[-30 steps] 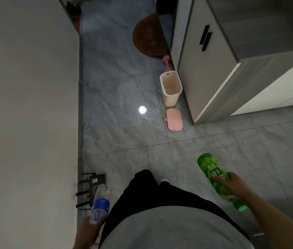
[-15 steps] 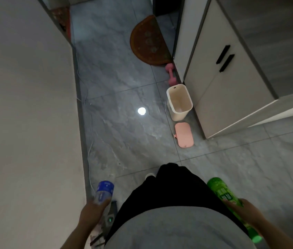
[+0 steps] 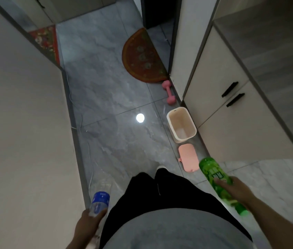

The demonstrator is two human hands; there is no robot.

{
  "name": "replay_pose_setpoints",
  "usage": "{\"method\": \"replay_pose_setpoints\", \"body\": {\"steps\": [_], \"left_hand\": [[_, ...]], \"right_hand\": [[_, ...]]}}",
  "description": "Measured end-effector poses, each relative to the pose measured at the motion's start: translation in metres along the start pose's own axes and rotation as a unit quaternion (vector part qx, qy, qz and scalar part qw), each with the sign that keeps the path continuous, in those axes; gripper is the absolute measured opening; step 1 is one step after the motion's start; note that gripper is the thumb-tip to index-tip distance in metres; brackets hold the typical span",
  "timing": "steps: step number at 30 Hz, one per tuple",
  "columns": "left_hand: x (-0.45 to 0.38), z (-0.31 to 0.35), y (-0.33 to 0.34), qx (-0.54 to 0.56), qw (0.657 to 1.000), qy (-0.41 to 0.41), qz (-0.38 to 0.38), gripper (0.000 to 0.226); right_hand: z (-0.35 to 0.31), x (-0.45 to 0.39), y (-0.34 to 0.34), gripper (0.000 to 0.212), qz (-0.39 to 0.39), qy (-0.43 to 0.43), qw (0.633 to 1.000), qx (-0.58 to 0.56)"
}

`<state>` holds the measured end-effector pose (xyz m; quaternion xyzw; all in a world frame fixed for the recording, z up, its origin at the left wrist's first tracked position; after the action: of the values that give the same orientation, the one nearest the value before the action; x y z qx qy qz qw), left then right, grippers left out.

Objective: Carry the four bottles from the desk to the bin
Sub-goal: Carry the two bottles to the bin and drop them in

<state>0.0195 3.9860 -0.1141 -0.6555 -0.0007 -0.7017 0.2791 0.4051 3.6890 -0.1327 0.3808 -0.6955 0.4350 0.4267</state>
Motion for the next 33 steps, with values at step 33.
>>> {"method": "replay_pose_setpoints", "body": {"steps": [33], "left_hand": [[-0.160,0.481,-0.080,-0.405,0.885,0.206,-0.101,0.044]], "right_hand": [[-0.164,-0.092,0.042,0.067,0.021,0.167,0.956,-0.241]]}}
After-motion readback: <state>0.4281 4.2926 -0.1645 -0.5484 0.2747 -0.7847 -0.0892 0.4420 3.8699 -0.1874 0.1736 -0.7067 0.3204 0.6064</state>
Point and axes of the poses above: each hand's wrist, its own x-axis away from the middle knuckle, its own y-axis out of the palm, z = x × y, the point moved 5 cm from there along -x, towards the middle knuckle, and after that the axes turned 12 degrees about -z, right-handed, at the moved point
